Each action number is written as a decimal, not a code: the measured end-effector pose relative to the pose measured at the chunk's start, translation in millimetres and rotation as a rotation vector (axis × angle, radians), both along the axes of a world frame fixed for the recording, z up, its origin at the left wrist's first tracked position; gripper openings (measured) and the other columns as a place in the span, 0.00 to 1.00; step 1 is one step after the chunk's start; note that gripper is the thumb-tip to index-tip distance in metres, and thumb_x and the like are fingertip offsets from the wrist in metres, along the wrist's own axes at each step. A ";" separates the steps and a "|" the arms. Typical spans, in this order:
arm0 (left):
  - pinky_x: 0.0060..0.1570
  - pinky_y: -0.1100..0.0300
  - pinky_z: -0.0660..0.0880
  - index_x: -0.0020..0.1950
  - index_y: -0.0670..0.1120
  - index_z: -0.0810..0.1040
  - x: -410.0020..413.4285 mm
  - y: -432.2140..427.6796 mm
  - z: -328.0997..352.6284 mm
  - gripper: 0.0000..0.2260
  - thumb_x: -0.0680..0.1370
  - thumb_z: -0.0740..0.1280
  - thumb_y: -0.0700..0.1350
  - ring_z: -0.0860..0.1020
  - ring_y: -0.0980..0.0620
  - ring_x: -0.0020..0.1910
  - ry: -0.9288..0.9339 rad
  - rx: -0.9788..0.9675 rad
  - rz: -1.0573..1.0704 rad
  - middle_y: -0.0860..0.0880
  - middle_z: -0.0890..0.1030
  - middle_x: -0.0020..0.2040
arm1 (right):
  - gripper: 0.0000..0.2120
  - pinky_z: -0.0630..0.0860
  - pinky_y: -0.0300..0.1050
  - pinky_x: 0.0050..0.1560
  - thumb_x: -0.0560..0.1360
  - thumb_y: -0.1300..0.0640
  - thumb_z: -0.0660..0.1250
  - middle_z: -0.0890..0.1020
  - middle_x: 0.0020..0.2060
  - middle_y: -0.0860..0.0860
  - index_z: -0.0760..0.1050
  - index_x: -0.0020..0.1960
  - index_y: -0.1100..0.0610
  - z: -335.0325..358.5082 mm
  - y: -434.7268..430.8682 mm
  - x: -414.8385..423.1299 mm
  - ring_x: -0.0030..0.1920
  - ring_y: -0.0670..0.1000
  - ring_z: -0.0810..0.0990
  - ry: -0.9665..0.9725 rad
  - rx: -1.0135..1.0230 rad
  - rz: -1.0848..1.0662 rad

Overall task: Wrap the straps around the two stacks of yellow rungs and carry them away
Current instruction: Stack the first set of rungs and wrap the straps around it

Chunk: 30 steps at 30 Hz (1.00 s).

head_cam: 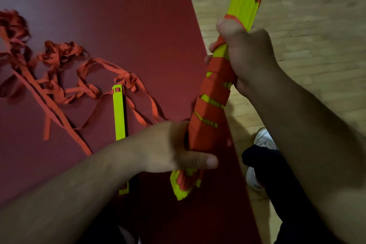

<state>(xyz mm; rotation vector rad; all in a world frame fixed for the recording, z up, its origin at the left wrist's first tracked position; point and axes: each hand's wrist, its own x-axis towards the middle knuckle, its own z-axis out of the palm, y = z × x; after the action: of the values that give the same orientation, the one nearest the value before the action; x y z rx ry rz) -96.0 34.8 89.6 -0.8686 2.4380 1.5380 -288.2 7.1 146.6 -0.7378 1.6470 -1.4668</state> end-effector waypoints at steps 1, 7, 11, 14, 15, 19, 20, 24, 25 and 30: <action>0.55 0.53 0.78 0.59 0.58 0.76 -0.4 0.6 -2.3 0.37 0.61 0.61 0.82 0.82 0.58 0.53 -0.066 -0.117 0.002 0.58 0.84 0.52 | 0.09 0.83 0.57 0.37 0.75 0.53 0.69 0.80 0.31 0.53 0.76 0.44 0.58 -3.9 -2.1 -0.3 0.31 0.55 0.83 0.061 0.023 -0.033; 0.48 0.53 0.79 0.55 0.54 0.79 -0.6 3.0 -2.2 0.26 0.68 0.66 0.71 0.83 0.54 0.47 -0.005 -0.109 0.005 0.53 0.85 0.47 | 0.24 0.84 0.58 0.46 0.68 0.40 0.71 0.81 0.40 0.51 0.76 0.54 0.56 -4.5 -3.5 -4.0 0.41 0.51 0.84 0.062 -0.016 -0.015; 0.43 0.68 0.75 0.46 0.62 0.79 1.7 8.0 18.4 0.07 0.71 0.73 0.52 0.79 0.66 0.41 0.197 0.295 -0.027 0.62 0.82 0.40 | 0.21 0.82 0.58 0.48 0.76 0.45 0.67 0.83 0.45 0.59 0.73 0.59 0.61 3.1 5.2 -4.8 0.44 0.59 0.83 -0.373 -0.121 0.259; 0.43 0.70 0.74 0.45 0.66 0.80 3.4 6.5 18.9 0.09 0.71 0.72 0.51 0.79 0.67 0.40 0.184 0.329 -0.036 0.64 0.82 0.39 | 0.11 0.81 0.53 0.41 0.80 0.52 0.64 0.81 0.40 0.58 0.73 0.50 0.61 2.8 6.0 2.1 0.37 0.57 0.82 -0.452 -0.070 0.296; 0.47 0.66 0.78 0.49 0.63 0.81 4.6 3.4 17.0 0.09 0.70 0.72 0.55 0.82 0.62 0.44 0.157 0.338 -0.016 0.61 0.85 0.43 | 0.10 0.81 0.53 0.40 0.79 0.53 0.66 0.81 0.39 0.57 0.72 0.50 0.61 2.1 5.3 2.7 0.36 0.57 0.82 -0.434 -0.058 0.269; 0.56 0.53 0.79 0.58 0.56 0.80 7.0 -8.8 8.9 0.21 0.69 0.70 0.64 0.83 0.59 0.52 0.068 0.180 0.058 0.58 0.86 0.51 | 0.09 0.82 0.56 0.40 0.76 0.56 0.71 0.80 0.36 0.58 0.73 0.49 0.60 -4.3 -1.6 -1.0 0.35 0.59 0.82 -0.212 -0.049 0.113; 0.52 0.56 0.79 0.55 0.59 0.79 6.3 -9.7 8.6 0.20 0.67 0.70 0.67 0.82 0.63 0.47 0.050 0.101 0.081 0.61 0.85 0.46 | 0.11 0.82 0.56 0.40 0.75 0.55 0.73 0.80 0.36 0.58 0.74 0.49 0.60 -7.4 -3.5 -2.1 0.36 0.59 0.83 -0.145 -0.041 0.071; 0.40 0.54 0.77 0.53 0.60 0.69 2.6 -8.1 2.4 0.31 0.59 0.63 0.79 0.81 0.57 0.40 -0.097 -0.343 0.079 0.58 0.81 0.39 | 0.29 0.83 0.60 0.43 0.59 0.40 0.77 0.83 0.41 0.53 0.76 0.52 0.58 -19.4 -10.0 -3.6 0.41 0.57 0.86 0.142 0.059 -0.068; 0.40 0.51 0.78 0.53 0.58 0.67 2.4 -5.6 -1.7 0.35 0.58 0.62 0.80 0.82 0.53 0.42 -0.106 -0.390 0.070 0.57 0.83 0.40 | 0.30 0.84 0.59 0.43 0.58 0.39 0.76 0.83 0.41 0.53 0.76 0.53 0.57 -22.3 -10.8 -3.9 0.41 0.56 0.86 0.194 0.082 -0.085; 0.38 0.51 0.78 0.51 0.57 0.61 -5.7 16.7 -2.2 0.39 0.54 0.60 0.83 0.83 0.49 0.44 -0.164 -0.460 0.141 0.55 0.82 0.40 | 0.34 0.84 0.56 0.42 0.57 0.37 0.73 0.83 0.43 0.52 0.74 0.55 0.57 -33.4 -12.4 -5.5 0.39 0.55 0.85 0.307 0.151 -0.135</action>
<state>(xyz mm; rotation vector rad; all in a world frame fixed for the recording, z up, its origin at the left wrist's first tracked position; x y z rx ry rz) -101.7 51.5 87.4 -1.2070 2.6942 0.8982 -293.7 -5.2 113.2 -0.8105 2.0516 -1.3523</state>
